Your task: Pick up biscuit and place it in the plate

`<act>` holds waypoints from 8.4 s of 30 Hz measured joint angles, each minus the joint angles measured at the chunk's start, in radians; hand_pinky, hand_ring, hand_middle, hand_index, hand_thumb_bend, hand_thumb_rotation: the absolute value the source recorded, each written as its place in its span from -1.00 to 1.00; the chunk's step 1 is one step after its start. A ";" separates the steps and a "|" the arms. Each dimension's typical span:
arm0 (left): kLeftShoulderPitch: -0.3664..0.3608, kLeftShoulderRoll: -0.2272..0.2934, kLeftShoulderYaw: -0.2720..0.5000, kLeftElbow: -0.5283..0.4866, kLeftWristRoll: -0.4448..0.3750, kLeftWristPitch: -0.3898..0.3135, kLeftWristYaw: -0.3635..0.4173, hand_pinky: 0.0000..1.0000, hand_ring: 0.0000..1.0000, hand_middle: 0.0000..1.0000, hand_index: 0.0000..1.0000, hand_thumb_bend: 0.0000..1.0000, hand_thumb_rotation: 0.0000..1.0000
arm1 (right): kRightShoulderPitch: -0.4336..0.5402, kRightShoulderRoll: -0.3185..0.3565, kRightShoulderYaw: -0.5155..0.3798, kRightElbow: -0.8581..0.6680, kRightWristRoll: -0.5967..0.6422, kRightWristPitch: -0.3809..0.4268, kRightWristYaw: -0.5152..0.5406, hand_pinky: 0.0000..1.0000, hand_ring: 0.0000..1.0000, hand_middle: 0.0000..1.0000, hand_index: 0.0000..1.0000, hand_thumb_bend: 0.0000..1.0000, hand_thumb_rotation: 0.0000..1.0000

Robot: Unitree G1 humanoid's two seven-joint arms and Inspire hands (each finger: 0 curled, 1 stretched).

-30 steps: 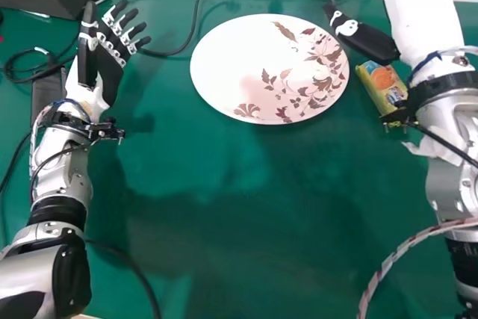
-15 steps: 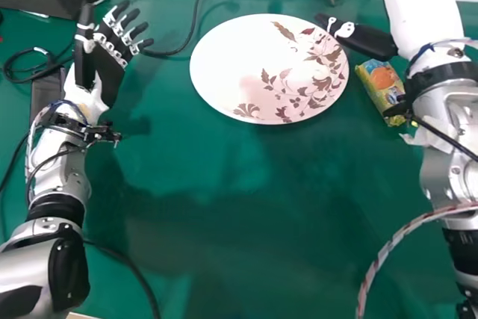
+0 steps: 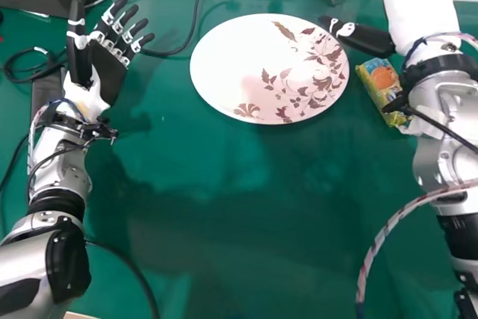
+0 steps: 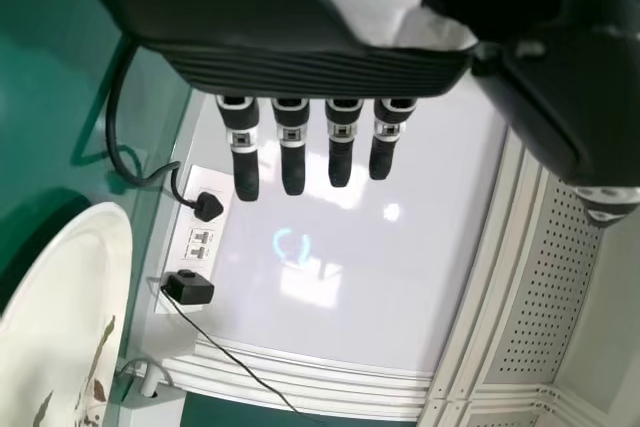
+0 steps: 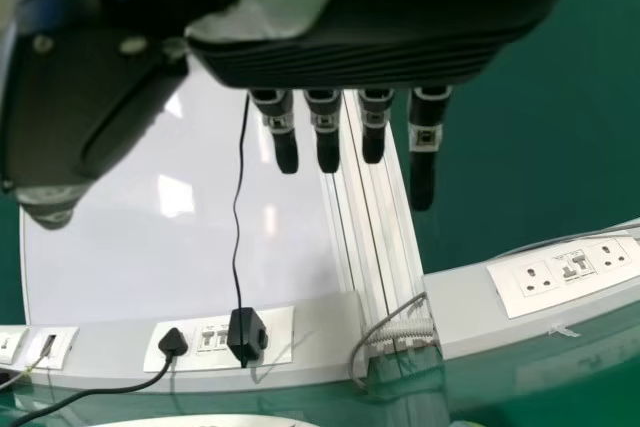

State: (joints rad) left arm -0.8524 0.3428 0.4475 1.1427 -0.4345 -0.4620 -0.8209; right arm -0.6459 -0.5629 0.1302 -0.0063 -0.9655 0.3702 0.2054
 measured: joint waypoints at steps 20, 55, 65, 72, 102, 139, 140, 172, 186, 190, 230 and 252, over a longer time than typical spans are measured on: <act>-0.021 0.013 0.035 0.020 -0.021 0.046 -0.051 0.80 0.83 0.94 1.00 1.00 0.28 | -0.122 -0.038 0.063 0.212 0.016 -0.012 0.081 0.45 0.85 1.00 1.00 1.00 -0.02; -0.031 0.027 0.074 0.051 -0.020 0.056 -0.104 0.69 0.82 0.98 1.00 0.96 0.22 | -0.151 -0.065 0.107 0.335 0.083 0.050 0.122 0.43 0.85 1.00 1.00 1.00 0.00; -0.033 0.031 0.074 0.059 -0.019 0.061 -0.109 0.71 0.83 0.97 1.00 0.94 0.27 | -0.032 -0.074 0.106 0.166 0.064 0.117 0.123 0.45 0.85 1.00 1.00 1.00 -0.04; -0.034 0.031 0.075 0.060 -0.019 0.060 -0.110 0.67 0.81 0.95 1.00 0.95 0.30 | 0.035 -0.074 0.102 0.093 0.054 0.130 0.123 0.42 0.85 1.00 1.00 1.00 0.02; -0.036 0.043 0.084 0.074 -0.021 0.073 -0.131 0.72 0.78 0.93 0.97 1.00 0.07 | 0.129 -0.032 0.114 0.046 -0.061 0.282 0.071 0.44 0.85 1.00 1.00 1.00 -0.04; -0.046 0.044 0.096 0.077 -0.031 0.090 -0.161 0.55 0.77 0.90 0.95 1.00 -0.07 | 0.160 -0.035 0.149 0.093 -0.090 0.241 0.058 0.42 0.79 1.00 0.96 1.00 -0.09; -0.046 0.044 0.097 0.077 -0.040 0.095 -0.166 0.58 0.77 0.91 0.95 1.00 -0.09 | 0.160 -0.036 0.149 0.104 -0.090 0.238 0.058 0.42 0.80 1.00 0.95 1.00 -0.10; -0.065 0.043 0.150 0.038 -0.139 0.225 -0.250 0.18 0.78 0.93 1.00 1.00 -0.22 | 0.080 -0.053 0.153 0.313 -0.094 0.257 0.017 0.24 0.68 1.00 0.94 1.00 -0.35; -0.065 0.043 0.156 0.038 -0.164 0.235 -0.271 0.20 0.78 0.91 0.99 1.00 -0.20 | 0.080 -0.054 0.153 0.329 -0.086 0.257 -0.017 0.07 0.48 0.82 0.77 1.00 -0.54; -0.065 0.043 0.153 0.039 -0.155 0.224 -0.255 0.16 0.76 0.90 1.00 1.00 -0.19 | 0.080 -0.054 0.152 0.329 -0.078 0.257 -0.021 0.04 0.44 0.78 0.77 1.00 -0.63; -0.066 0.027 0.149 0.039 -0.133 0.184 -0.109 0.54 0.77 0.89 1.00 0.96 -0.17 | 0.108 -0.062 0.136 0.304 -0.016 0.246 -0.106 -0.16 0.14 0.40 0.39 -0.23 -1.00; -0.065 0.026 0.137 0.036 -0.126 0.165 -0.104 0.53 0.74 0.87 1.00 0.94 -0.19 | 0.117 -0.066 0.125 0.299 -0.008 0.233 -0.131 -0.17 -0.08 0.20 0.21 -0.15 -1.00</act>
State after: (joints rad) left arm -0.9179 0.3692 0.5841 1.1790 -0.5603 -0.2966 -0.9250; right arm -0.5294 -0.6288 0.2550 0.2923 -0.9731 0.6029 0.0746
